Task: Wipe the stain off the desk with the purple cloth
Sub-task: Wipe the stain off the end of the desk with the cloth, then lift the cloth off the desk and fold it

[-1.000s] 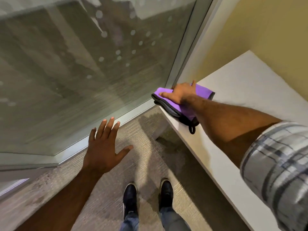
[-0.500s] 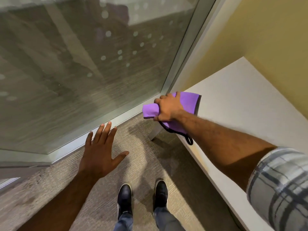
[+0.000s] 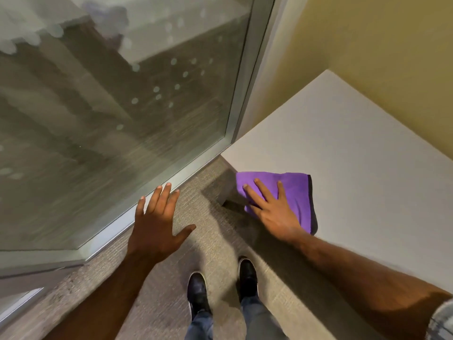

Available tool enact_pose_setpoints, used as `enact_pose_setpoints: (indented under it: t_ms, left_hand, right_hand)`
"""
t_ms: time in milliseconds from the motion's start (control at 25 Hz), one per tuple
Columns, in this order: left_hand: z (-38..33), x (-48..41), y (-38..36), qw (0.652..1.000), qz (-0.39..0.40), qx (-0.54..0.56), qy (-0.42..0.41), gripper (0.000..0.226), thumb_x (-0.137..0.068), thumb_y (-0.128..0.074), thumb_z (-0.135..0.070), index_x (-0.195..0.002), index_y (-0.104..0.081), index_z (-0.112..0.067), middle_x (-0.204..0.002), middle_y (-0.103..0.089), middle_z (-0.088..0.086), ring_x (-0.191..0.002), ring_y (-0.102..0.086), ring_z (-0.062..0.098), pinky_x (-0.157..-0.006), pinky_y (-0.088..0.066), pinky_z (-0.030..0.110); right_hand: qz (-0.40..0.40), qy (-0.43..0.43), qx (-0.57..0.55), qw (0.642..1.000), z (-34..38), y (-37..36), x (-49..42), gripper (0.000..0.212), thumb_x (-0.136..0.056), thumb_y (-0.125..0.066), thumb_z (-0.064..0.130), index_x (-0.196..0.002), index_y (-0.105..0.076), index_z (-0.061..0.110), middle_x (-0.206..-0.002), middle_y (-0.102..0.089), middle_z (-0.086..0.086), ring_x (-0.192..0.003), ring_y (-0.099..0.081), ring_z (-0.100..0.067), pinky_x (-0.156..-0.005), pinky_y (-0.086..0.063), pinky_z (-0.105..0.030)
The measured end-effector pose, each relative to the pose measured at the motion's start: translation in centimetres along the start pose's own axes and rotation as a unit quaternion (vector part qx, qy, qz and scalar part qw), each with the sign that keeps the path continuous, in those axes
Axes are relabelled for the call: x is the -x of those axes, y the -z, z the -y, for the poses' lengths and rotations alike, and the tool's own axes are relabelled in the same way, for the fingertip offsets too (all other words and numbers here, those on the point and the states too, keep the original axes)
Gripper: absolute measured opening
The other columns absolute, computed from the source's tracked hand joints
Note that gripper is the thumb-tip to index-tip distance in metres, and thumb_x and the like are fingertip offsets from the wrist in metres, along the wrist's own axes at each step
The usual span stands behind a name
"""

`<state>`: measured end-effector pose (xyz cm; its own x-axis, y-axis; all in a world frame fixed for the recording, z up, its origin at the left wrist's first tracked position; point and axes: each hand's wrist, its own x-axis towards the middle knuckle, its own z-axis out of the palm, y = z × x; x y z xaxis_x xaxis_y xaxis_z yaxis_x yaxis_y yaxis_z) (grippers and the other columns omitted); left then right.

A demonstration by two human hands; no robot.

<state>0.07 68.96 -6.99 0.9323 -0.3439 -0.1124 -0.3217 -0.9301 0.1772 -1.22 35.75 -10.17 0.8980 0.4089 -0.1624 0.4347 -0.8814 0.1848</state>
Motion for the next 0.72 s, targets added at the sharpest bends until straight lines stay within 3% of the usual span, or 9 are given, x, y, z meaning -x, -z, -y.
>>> enact_pose_setpoints:
  t_ms: [120, 280, 400, 480, 600, 720]
  left_hand:
    - [-1.7, 0.1, -0.1, 0.999, 0.000, 0.002, -0.036, 0.091, -0.082, -0.039, -0.078, -0.144, -0.043, -0.012, -0.157, -0.034, 0.011, -0.145, -0.031, 0.029, -0.113, -0.026, 0.057]
    - [-3.9, 0.3, 0.6, 0.996, 0.005, 0.018, -0.083, 0.088, -0.086, -0.038, -0.074, -0.147, -0.039, -0.011, -0.158, -0.031, 0.011, -0.146, -0.029, 0.028, -0.116, -0.024, 0.056]
    - [-5.6, 0.0, 1.5, 0.994, 0.036, 0.045, -0.092, 0.086, -0.085, -0.032, -0.071, -0.150, -0.031, -0.015, -0.160, -0.029, 0.009, -0.148, -0.024, 0.026, -0.118, -0.017, 0.053]
    - [-7.2, -0.2, 2.5, 0.991, 0.081, 0.068, -0.086, 0.083, -0.086, -0.030, -0.070, -0.151, -0.027, -0.019, -0.159, -0.030, 0.007, -0.147, -0.025, 0.024, -0.120, -0.014, 0.049]
    - [-10.5, -0.3, 4.8, 0.984, 0.092, 0.122, -0.089, 0.067, -0.092, -0.049, -0.056, -0.148, -0.032, -0.023, -0.150, -0.046, 0.006, -0.137, -0.041, 0.027, -0.117, -0.024, 0.045]
    - [-14.5, -0.5, 7.0, 0.967, 0.095, 0.210, -0.112, 0.055, -0.093, -0.058, -0.042, -0.141, -0.044, -0.021, -0.134, -0.060, 0.004, -0.122, -0.056, 0.024, -0.104, -0.041, 0.041]
  right_hand:
    - [0.002, -0.032, -0.046, 0.998, -0.4, 0.2, 5.5, 0.075, -0.082, -0.071, 0.004, -0.148, -0.041, 0.025, -0.165, -0.002, -0.007, -0.150, -0.001, -0.041, -0.108, -0.016, -0.076]
    - [0.046, -0.142, -0.093, 0.984, 0.0, 1.2, 11.6, 0.086, -0.071, -0.081, 0.001, -0.145, -0.045, 0.026, -0.164, -0.013, -0.008, -0.148, -0.014, -0.041, -0.109, -0.023, -0.072]
    - [0.074, -0.175, -0.147, 0.971, 0.8, 2.1, 14.1, 0.063, -0.089, -0.067, 0.010, -0.145, -0.045, 0.026, -0.164, -0.009, -0.003, -0.150, -0.004, -0.033, -0.117, -0.015, -0.063]
    - [0.069, -0.234, -0.231, 0.942, 1.1, 3.4, 15.3, 0.049, -0.099, -0.052, 0.019, -0.147, -0.042, 0.025, -0.164, -0.013, -0.001, -0.151, -0.007, -0.028, -0.120, -0.014, -0.056]
    - [0.007, -0.322, -0.344, 0.882, 1.4, 5.7, 16.8, 0.048, -0.102, -0.045, 0.026, -0.149, -0.036, 0.028, -0.161, -0.025, 0.002, -0.150, -0.017, -0.020, -0.121, -0.019, -0.044]
    - [-0.027, -0.314, -0.337, 0.887, 2.4, 8.2, 17.7, 0.057, -0.096, -0.053, 0.017, -0.150, -0.036, 0.024, -0.162, -0.024, -0.001, -0.150, -0.016, -0.020, -0.121, -0.021, -0.045]
